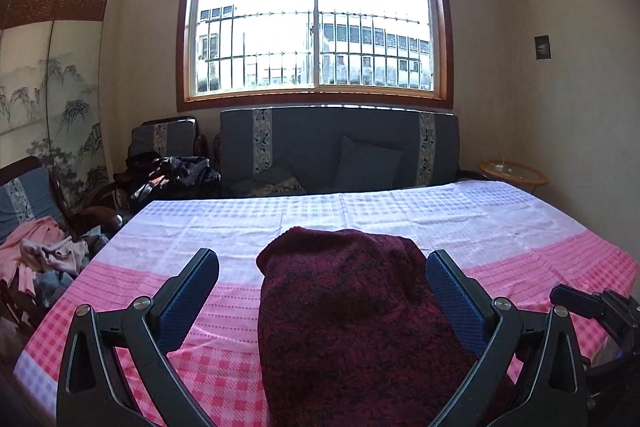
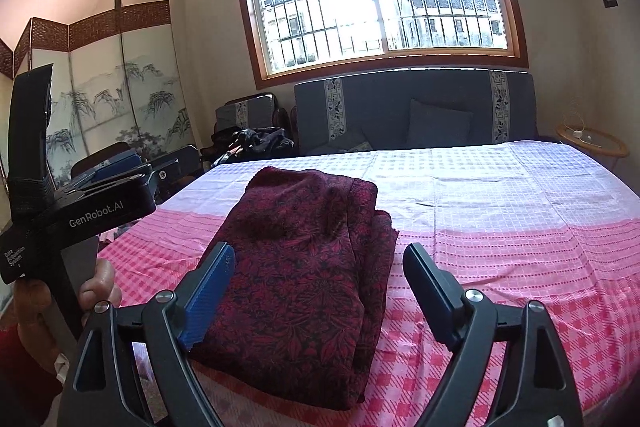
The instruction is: Fold small clothes
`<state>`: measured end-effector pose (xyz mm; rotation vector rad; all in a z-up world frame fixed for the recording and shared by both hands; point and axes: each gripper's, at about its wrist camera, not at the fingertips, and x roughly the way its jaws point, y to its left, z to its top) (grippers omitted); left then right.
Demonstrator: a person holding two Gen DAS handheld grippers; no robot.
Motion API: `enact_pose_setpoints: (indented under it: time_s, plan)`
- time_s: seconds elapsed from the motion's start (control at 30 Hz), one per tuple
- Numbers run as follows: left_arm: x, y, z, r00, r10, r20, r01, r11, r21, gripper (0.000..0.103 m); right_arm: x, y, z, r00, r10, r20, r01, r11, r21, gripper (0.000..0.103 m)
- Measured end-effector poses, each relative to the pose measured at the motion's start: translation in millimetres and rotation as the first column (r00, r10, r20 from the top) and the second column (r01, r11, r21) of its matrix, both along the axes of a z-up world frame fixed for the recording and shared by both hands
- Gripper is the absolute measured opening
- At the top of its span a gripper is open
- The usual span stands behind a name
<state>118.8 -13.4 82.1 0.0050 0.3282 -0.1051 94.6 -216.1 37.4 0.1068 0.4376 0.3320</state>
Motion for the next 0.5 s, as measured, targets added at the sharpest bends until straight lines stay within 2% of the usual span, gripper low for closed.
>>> enact_pose_setpoints:
  time_s: [0.13,0.27,0.5]
  plan:
    - [0.3,-2.9,-3.9,1.000,-0.005,-0.019,0.006,1.000,0.008,0.103,-4.9,-0.1,-1.6,1.000,0.005,-0.008,-0.005,1.000,0.000,0.084]
    - [1.8,-5.0,-10.6,0.998,0.063,-0.017,-0.062,0.997,0.039,0.103,-6.5,0.3,-3.3,1.000,0.010,-0.022,-0.011,1.000,-0.004,0.085]
    - [5.0,2.3,-14.7,0.994,0.087,-0.062,-0.086,0.996,0.010,0.103,-11.6,2.7,0.3,1.000,0.014,-0.024,-0.014,1.000,-0.014,0.086]
